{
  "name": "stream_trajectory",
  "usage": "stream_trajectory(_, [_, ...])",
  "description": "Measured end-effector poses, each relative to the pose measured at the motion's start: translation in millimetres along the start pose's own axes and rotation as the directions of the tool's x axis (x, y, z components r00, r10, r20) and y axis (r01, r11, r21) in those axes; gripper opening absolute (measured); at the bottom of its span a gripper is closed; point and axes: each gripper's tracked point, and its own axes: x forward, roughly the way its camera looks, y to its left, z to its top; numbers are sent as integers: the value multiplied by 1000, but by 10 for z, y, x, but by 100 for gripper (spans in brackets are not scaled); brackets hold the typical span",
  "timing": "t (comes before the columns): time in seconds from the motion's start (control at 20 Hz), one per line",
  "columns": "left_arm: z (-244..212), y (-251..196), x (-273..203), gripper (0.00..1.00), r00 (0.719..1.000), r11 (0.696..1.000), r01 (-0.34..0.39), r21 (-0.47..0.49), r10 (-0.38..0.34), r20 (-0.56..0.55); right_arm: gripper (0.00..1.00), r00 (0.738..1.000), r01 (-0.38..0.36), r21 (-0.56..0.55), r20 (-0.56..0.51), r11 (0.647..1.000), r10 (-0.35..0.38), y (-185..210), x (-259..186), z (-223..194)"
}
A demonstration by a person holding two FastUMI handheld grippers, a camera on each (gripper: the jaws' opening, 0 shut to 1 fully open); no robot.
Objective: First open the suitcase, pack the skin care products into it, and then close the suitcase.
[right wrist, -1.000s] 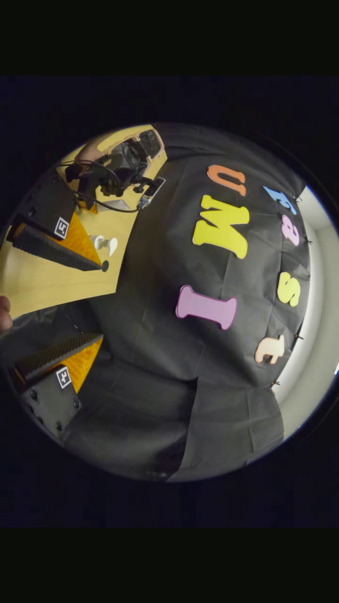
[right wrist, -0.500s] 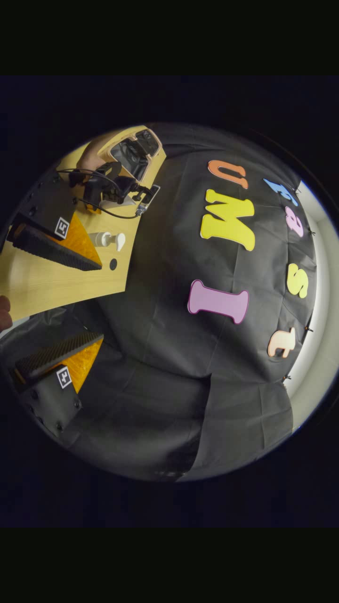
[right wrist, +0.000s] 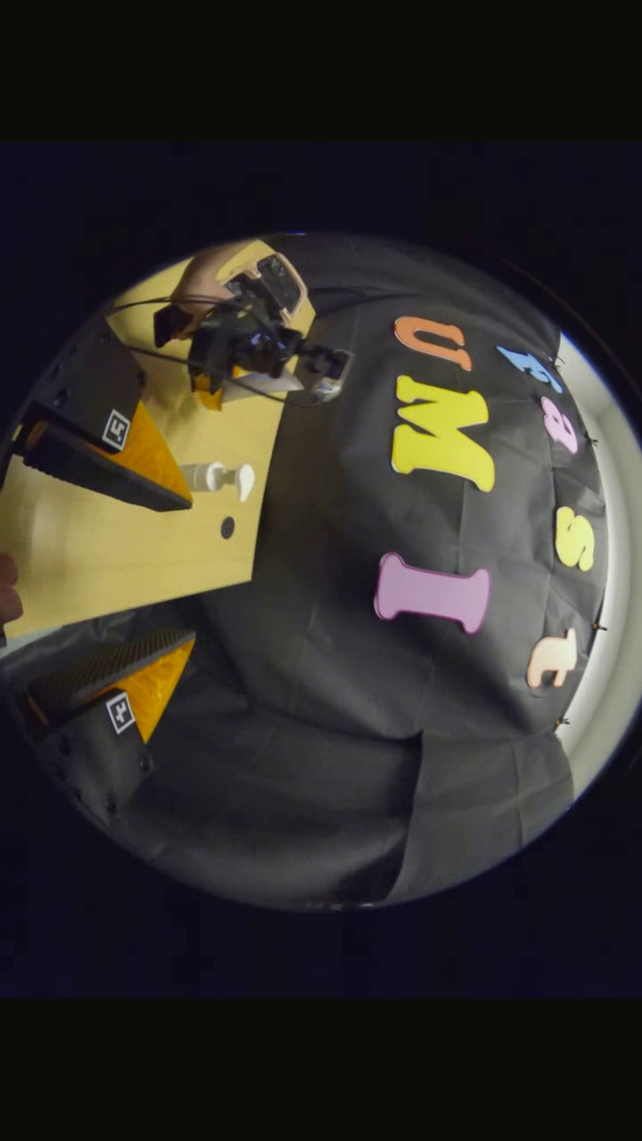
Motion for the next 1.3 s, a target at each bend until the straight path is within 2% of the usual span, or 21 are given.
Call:
stream_trajectory(0.2, [74,-4,-704,46,1000,998,-5,-58,4,-6,78,994,-103,21,-20,994,103,391,451,-265])
stream_trajectory(0.4, [-88,-44,-1310,46,999,990,-33,-134,27,-46,79,987,-149,106,-50,983,155,770,1135,-570])
stream_trajectory(0.5, [-137,63,-1521,46,996,989,-72,-130,65,-59,78,977,-173,125,-107,977,187,964,1452,-744])
stream_trajectory(0.9, [-172,694,-2004,46,972,960,-232,-157,224,-70,80,969,-203,65,-128,977,210,1293,2190,-946])
stream_trajectory(0.95, [-181,775,-2042,46,968,954,-251,-162,241,-75,79,971,-189,54,-137,981,194,1288,2248,-986])
stream_trajectory(1.0, [-191,853,-2064,46,964,949,-266,-171,256,-76,68,973,-173,55,-144,983,179,1268,2309,-1000])
stream_trajectory(1.05, [-205,926,-2099,46,960,943,-278,-181,267,-80,63,974,-163,61,-149,985,171,1264,2334,-996])
stream_trajectory(1.1, [-223,998,-2136,46,957,938,-288,-192,277,-85,53,976,-155,63,-147,986,163,1274,2357,-966])
stream_trajectory(1.25, [-261,1185,-2170,46,954,930,-299,-214,286,-92,52,975,-140,46,-168,989,146,1274,2352,-973])
stream_trajectory(1.3, [-253,1273,-2180,46,955,929,-298,-219,285,-88,48,972,-139,48,-185,989,146,1280,2316,-971])
